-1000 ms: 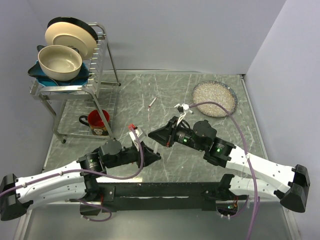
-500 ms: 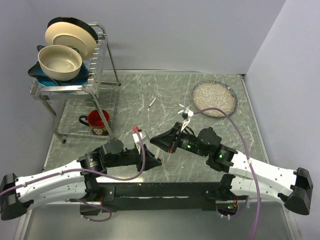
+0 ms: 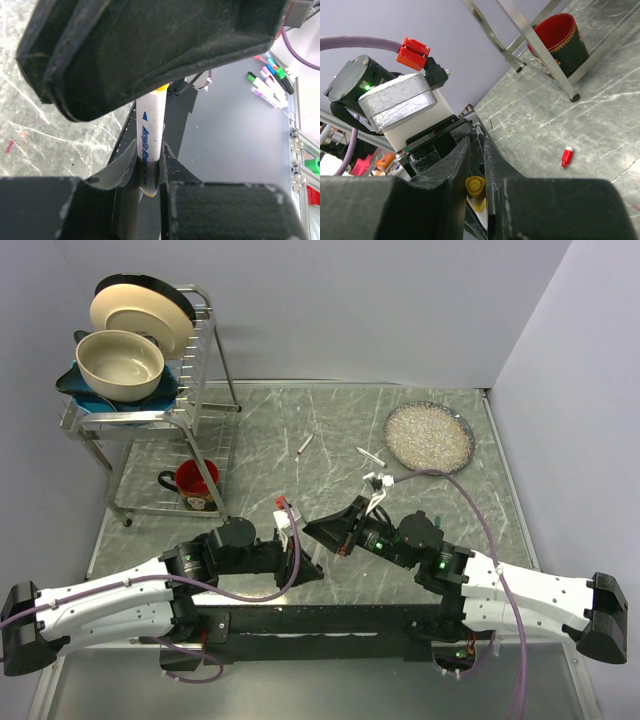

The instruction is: Insert the pens into the pen caps

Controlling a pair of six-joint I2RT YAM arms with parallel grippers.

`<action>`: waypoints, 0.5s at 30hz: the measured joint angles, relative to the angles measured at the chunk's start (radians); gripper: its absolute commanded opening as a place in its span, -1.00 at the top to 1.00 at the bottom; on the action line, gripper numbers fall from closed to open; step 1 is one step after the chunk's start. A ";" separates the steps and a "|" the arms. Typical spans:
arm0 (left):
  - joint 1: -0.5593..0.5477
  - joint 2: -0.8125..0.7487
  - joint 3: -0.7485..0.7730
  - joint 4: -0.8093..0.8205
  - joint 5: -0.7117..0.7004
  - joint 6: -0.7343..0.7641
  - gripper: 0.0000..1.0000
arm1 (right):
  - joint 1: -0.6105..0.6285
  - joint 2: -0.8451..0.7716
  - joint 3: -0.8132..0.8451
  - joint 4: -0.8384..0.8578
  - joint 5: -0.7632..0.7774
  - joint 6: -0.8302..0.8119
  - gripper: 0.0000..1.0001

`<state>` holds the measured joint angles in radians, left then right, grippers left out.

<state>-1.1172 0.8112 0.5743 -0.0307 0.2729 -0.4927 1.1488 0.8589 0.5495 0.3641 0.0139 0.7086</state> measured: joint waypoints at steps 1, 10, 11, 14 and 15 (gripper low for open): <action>0.000 0.000 0.000 0.000 0.005 -0.001 0.98 | 0.008 -0.003 -0.005 0.005 0.013 0.000 1.00; 0.026 -0.037 0.000 -0.021 0.085 -0.022 0.98 | 0.053 -0.028 -0.047 0.079 0.047 -0.009 1.00; 0.034 -0.037 0.000 -0.021 0.105 -0.025 0.98 | 0.059 -0.024 -0.047 0.085 0.049 -0.016 1.00; 0.054 -0.038 0.000 -0.035 0.158 -0.026 0.98 | 0.079 -0.015 -0.043 0.088 0.056 -0.043 1.00; 0.060 -0.039 0.000 -0.043 0.172 -0.025 0.98 | 0.087 -0.015 -0.044 0.086 0.060 -0.051 1.00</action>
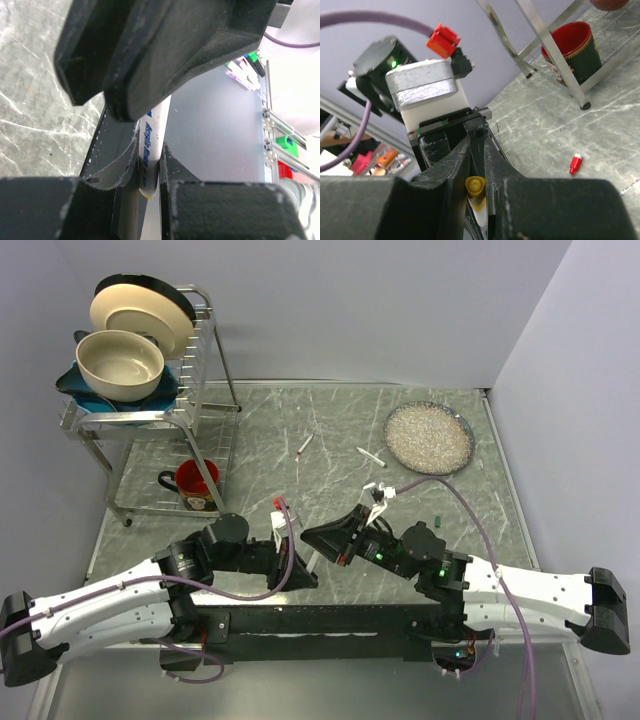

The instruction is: Insert the pens into the pen caps

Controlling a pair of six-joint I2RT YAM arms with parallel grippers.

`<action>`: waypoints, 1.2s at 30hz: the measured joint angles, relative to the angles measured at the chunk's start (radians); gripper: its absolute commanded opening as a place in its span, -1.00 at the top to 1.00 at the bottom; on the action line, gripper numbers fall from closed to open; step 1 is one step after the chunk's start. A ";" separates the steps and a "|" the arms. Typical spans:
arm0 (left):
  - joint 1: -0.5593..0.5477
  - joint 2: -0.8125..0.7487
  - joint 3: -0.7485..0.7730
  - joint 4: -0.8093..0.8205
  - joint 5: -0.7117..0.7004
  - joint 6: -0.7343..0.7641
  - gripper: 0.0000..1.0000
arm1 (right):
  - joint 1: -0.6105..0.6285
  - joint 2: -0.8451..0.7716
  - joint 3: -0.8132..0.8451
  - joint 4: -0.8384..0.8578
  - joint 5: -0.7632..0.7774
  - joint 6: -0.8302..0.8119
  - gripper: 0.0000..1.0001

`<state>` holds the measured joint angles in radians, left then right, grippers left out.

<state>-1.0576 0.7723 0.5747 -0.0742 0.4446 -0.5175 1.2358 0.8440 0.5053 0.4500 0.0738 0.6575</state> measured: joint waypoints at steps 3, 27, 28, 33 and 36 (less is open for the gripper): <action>0.033 -0.001 0.000 -0.013 0.046 0.000 0.98 | 0.011 0.003 -0.004 0.005 0.024 -0.001 1.00; 0.146 -0.022 0.000 -0.057 0.198 -0.055 0.98 | 0.141 0.081 0.069 -0.042 0.370 0.119 0.80; 0.147 -0.024 0.000 -0.038 0.198 -0.057 0.98 | 0.148 0.064 0.081 -0.072 0.390 0.121 0.78; 0.167 -0.057 0.000 0.104 0.201 -0.068 0.98 | 0.180 -0.021 0.165 -0.219 0.485 0.111 0.49; 0.187 -0.073 0.000 0.194 0.185 -0.081 0.98 | 0.182 -0.035 0.213 -0.273 0.494 0.095 0.18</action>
<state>-0.8707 0.6994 0.5747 0.1196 0.6296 -0.5983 1.4181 0.8093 0.7185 0.1768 0.5678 0.7521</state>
